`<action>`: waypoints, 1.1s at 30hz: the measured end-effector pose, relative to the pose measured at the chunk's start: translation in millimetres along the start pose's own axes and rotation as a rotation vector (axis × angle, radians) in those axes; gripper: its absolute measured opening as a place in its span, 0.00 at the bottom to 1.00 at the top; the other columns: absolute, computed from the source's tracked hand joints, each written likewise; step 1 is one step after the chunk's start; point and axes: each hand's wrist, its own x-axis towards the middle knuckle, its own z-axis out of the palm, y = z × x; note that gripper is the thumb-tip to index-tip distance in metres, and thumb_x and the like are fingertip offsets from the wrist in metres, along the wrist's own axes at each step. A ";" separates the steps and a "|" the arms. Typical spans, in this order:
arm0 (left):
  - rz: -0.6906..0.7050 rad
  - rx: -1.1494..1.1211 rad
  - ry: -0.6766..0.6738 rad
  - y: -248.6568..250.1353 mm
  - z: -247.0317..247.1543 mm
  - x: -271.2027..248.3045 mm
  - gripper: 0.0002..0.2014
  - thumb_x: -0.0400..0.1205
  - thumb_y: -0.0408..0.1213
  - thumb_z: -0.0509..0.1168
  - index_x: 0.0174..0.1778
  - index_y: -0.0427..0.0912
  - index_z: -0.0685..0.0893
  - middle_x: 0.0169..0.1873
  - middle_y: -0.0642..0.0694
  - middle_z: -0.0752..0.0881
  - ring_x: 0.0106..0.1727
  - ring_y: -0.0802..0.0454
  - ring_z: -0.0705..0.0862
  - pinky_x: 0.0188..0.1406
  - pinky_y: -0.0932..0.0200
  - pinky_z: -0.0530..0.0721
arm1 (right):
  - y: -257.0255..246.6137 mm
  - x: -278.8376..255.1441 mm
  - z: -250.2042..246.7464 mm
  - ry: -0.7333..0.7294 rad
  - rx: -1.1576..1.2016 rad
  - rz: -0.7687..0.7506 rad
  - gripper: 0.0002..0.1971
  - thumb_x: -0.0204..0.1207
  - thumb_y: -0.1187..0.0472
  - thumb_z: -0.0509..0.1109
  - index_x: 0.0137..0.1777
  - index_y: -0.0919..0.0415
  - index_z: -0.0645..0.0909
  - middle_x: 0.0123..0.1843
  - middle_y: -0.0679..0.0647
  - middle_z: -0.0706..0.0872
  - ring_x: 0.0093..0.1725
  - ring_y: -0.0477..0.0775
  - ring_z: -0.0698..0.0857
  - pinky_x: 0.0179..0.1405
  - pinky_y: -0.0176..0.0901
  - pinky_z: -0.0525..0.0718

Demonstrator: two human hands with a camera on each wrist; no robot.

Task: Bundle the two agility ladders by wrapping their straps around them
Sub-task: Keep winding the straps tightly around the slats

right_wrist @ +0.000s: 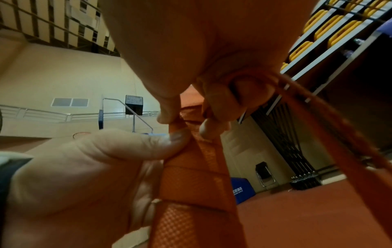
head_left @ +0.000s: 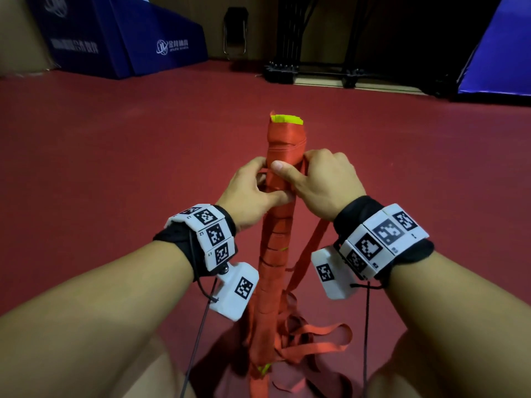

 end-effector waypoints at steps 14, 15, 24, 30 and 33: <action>-0.017 -0.084 0.040 1.2 0.8 -2.4 0.25 0.64 0.31 0.79 0.58 0.39 0.83 0.42 0.40 0.92 0.41 0.51 0.88 0.36 0.52 0.89 | -14.6 -4.7 4.0 0.055 -0.078 0.067 0.37 0.67 0.20 0.61 0.50 0.56 0.84 0.48 0.62 0.87 0.50 0.71 0.85 0.44 0.52 0.80; -0.002 -0.078 0.057 3.1 1.6 -2.5 0.26 0.63 0.32 0.79 0.58 0.40 0.84 0.42 0.42 0.92 0.40 0.51 0.88 0.37 0.50 0.91 | -14.6 -4.1 3.5 0.049 -0.047 0.057 0.40 0.60 0.17 0.61 0.49 0.54 0.84 0.45 0.59 0.87 0.47 0.69 0.85 0.44 0.52 0.83; -0.015 -0.004 0.012 4.8 11.2 -1.6 0.29 0.59 0.51 0.77 0.58 0.54 0.85 0.52 0.46 0.92 0.57 0.44 0.90 0.63 0.36 0.86 | -5.9 -2.1 -4.8 -0.041 0.097 -0.111 0.23 0.78 0.36 0.69 0.43 0.58 0.83 0.33 0.53 0.81 0.38 0.62 0.80 0.37 0.48 0.71; -0.028 0.001 -0.013 1.9 7.3 -2.5 0.25 0.63 0.40 0.76 0.58 0.50 0.82 0.52 0.42 0.91 0.57 0.38 0.89 0.63 0.32 0.85 | -0.7 -0.8 -4.8 -0.075 0.088 -0.092 0.24 0.80 0.36 0.66 0.34 0.56 0.77 0.28 0.50 0.78 0.34 0.59 0.77 0.36 0.47 0.68; -0.022 0.003 0.008 -1.7 4.4 -2.5 0.24 0.66 0.39 0.76 0.59 0.49 0.83 0.52 0.44 0.92 0.54 0.47 0.91 0.59 0.39 0.90 | 0.5 2.4 1.3 -0.067 0.040 -0.090 0.29 0.78 0.30 0.62 0.36 0.57 0.80 0.33 0.55 0.83 0.39 0.65 0.83 0.40 0.55 0.81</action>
